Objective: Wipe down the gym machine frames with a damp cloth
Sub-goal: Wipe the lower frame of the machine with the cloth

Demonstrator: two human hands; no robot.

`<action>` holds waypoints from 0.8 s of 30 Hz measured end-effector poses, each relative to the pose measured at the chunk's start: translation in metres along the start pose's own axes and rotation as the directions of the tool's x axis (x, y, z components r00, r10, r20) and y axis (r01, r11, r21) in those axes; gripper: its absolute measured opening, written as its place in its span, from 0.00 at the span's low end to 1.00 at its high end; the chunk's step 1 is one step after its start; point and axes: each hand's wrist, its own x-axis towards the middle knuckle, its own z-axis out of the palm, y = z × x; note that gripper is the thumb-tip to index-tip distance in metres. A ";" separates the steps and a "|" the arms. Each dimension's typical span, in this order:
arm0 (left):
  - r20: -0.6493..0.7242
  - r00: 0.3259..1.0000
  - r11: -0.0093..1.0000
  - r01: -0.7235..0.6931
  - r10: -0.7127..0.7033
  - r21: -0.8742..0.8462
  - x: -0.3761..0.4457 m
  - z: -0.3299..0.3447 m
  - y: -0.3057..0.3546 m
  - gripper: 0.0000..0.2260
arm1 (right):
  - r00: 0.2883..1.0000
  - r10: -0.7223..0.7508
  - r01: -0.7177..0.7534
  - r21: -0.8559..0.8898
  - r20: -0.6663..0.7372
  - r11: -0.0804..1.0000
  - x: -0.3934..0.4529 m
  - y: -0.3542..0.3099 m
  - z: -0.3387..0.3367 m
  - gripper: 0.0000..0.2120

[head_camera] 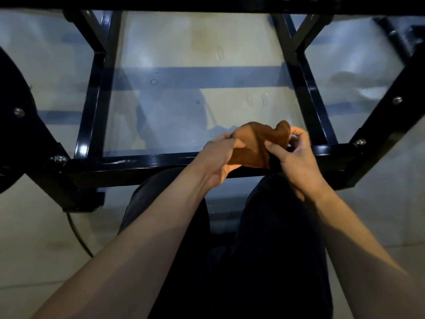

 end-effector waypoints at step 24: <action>0.177 0.965 0.790 -0.259 0.193 0.556 0.003 -0.017 0.061 0.13 | 0.984 0.159 -0.164 0.056 0.085 0.985 0.029 -0.052 -0.007 0.13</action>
